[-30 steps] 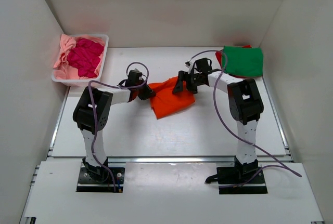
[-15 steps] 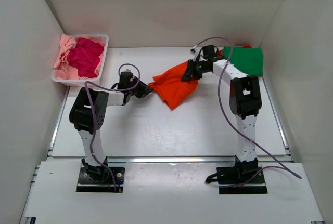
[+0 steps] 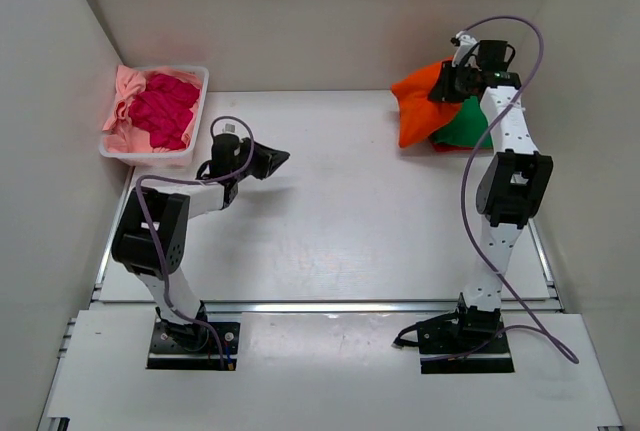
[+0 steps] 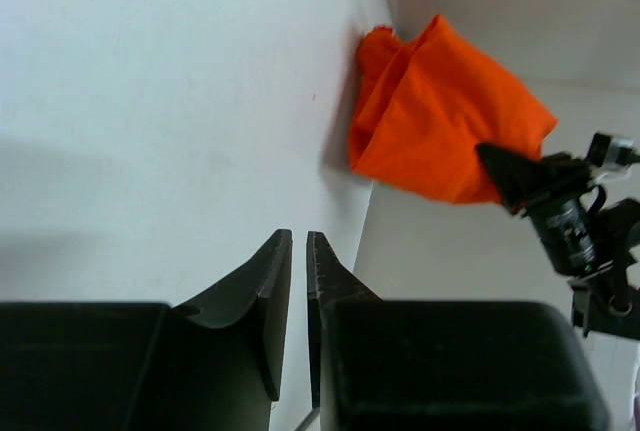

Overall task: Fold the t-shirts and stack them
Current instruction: Put the neatly folded tshirt into the corner of the board with the right arm

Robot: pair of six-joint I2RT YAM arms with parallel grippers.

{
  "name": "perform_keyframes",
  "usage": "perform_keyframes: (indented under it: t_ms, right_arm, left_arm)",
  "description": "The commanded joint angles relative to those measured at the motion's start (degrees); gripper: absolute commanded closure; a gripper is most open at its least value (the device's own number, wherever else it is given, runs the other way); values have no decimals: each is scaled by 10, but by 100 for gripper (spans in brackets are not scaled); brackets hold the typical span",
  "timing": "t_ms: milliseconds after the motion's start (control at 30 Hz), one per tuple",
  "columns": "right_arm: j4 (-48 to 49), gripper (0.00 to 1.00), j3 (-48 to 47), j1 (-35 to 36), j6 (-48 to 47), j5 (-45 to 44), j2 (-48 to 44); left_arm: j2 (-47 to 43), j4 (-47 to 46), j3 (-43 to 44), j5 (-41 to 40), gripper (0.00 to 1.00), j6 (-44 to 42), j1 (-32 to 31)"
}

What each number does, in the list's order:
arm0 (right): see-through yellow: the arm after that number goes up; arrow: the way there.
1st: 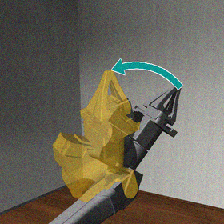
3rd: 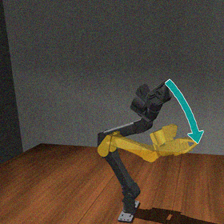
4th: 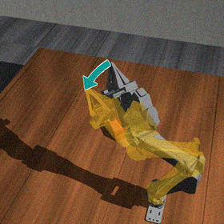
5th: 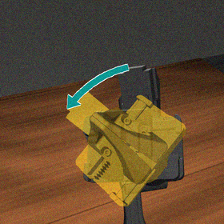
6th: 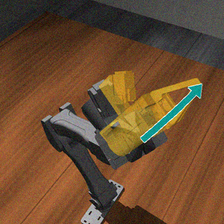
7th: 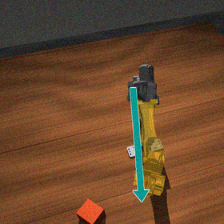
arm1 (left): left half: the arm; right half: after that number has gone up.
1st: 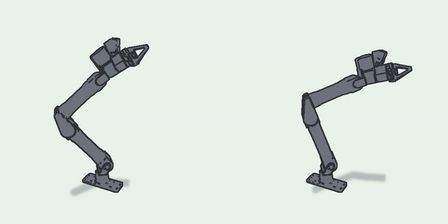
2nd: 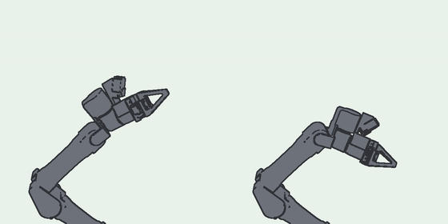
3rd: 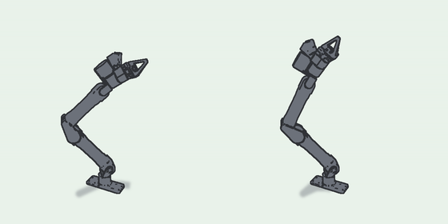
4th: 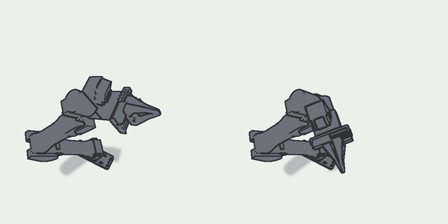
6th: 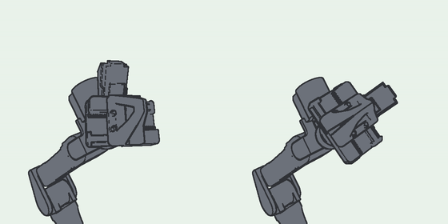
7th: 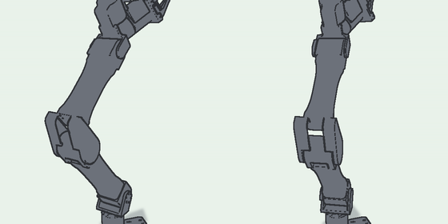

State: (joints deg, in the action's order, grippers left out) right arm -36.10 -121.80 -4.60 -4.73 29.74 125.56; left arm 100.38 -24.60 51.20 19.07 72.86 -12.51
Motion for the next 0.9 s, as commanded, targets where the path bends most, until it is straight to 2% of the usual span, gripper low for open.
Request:
perform_keyframes:
  t_ms: [0, 167, 300, 567, 867]
  right_arm:
    - [35, 100, -41, -11, -53, -16, 14]
    - [40, 100, -84, -33, -53, -30, 54]
    - [28, 100, -66, -50, -77, -68, 56]
    - [73, 99, -37, -91, -92, -92, 40]
    - [98, 100, -32, -110, -92, -118, 26]
  left_arm:
    - [-47, 9, -37, 11, 77, -5, -12]
    - [-90, 39, -74, 11, 78, -37, -9]
    - [-113, 38, -104, 11, 77, -32, -12]
    - [-144, 42, -151, 13, 77, -34, -21]
    - [-137, 44, -151, 14, 77, -31, -22]
